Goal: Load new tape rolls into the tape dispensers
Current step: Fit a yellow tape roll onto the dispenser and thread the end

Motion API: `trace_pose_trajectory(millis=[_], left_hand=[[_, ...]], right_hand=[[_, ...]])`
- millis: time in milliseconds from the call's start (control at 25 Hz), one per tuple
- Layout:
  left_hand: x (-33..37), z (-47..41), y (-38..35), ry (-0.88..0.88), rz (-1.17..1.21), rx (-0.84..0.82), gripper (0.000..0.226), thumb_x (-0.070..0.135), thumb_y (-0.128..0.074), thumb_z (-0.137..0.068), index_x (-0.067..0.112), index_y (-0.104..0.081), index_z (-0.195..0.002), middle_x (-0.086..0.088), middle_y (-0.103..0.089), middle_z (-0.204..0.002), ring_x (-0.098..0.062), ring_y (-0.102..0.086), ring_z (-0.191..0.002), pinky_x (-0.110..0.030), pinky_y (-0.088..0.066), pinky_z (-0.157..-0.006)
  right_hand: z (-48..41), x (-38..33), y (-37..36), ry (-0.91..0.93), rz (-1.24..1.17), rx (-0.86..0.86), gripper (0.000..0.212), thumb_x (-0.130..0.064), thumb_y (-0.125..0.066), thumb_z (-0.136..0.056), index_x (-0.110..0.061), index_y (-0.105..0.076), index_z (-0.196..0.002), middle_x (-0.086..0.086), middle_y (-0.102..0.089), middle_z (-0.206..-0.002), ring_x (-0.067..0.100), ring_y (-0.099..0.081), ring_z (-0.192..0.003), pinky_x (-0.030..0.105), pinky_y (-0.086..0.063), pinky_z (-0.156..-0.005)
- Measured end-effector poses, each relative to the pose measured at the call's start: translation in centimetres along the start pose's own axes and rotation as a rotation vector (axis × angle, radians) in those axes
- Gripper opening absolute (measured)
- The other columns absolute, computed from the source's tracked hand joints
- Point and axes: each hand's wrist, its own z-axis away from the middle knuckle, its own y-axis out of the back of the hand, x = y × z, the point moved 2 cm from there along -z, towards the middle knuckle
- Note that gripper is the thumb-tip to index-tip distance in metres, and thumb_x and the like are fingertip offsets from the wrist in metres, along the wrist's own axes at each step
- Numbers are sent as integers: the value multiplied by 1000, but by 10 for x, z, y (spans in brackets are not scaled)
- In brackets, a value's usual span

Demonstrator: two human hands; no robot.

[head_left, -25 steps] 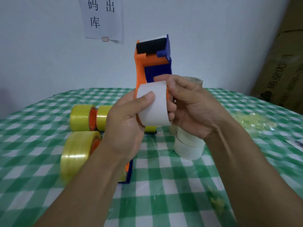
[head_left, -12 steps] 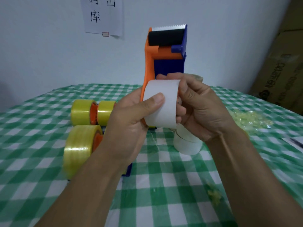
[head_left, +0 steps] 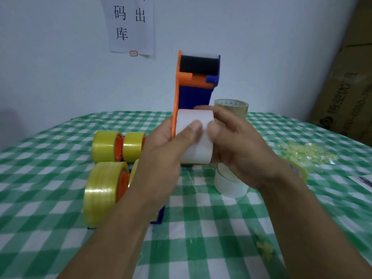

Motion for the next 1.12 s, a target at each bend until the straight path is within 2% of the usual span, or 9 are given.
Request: trace_pose_trajectory(millis=[80,160,320,480,600,680,760,920,1120], left_hand=[[2,1,-2,6,-13,122,33,45,-52,-95,19,-73,-94,5,-76,-86,-12,-72,-82,-28,-59,-68],[3,2,-3,3,-53,253,33,44,-48,-97,22,-67,-80,14,-66,-63,-1,-62,-60,-19,-49,-51],[3,2,-3,-22,-139,329,34,42,-44,-103,26,-65,-81,18,-66,-61,3,-62,-58,-17,-46,-47],[5,2,-3,-43,-197,320,38,42,-41,-103,24,-64,-79,15,-65,-61,2,-62,-57,-18,-45,-48],[2,3,0,-68,-245,319,39,44,-40,-103,22,-66,-83,8,-69,-68,-3,-66,-62,-18,-49,-51],[1,1,2,-50,-252,328,39,46,-40,-102,23,-66,-84,7,-70,-71,-5,-68,-65,-19,-50,-52],[2,2,2,-46,-258,325,40,45,-39,-103,22,-66,-85,6,-70,-71,-6,-68,-65,-20,-52,-53],[0,1,2,-43,-234,347,40,44,-40,-104,21,-64,-82,7,-66,-67,-6,-63,-62,-22,-54,-56],[-3,4,1,-68,-186,339,49,41,-40,-106,24,-43,-59,12,-45,-47,-2,-43,-44,-16,-38,-46]], right_hand=[[-1,1,-2,92,202,76,54,-28,-81,-77,-17,-62,-126,16,-66,-122,31,-68,-110,60,-58,-87],[0,1,-3,190,248,45,61,-18,-84,-74,-16,-58,-129,11,-64,-127,27,-65,-115,52,-58,-91],[2,2,-1,299,326,-69,72,2,-85,-68,-9,-53,-132,11,-55,-135,29,-53,-129,58,-55,-92],[1,3,0,262,278,-12,67,-6,-85,-65,-13,-59,-127,8,-62,-127,28,-60,-121,55,-57,-88],[0,4,2,134,196,131,38,-28,-73,-81,-20,-66,-117,0,-72,-108,26,-71,-99,50,-62,-67],[-1,5,2,85,216,162,32,-37,-64,-86,-20,-68,-113,-4,-73,-100,23,-73,-90,41,-59,-55],[-2,5,4,115,203,129,36,-33,-68,-85,-19,-66,-117,-3,-73,-105,21,-72,-95,37,-60,-62],[0,3,11,264,231,29,60,-20,-74,-71,-23,-58,-129,-4,-66,-122,18,-62,-117,38,-57,-89],[-3,8,13,139,204,146,51,-22,-70,-70,-27,-65,-120,-2,-71,-111,14,-68,-101,32,-56,-79]])
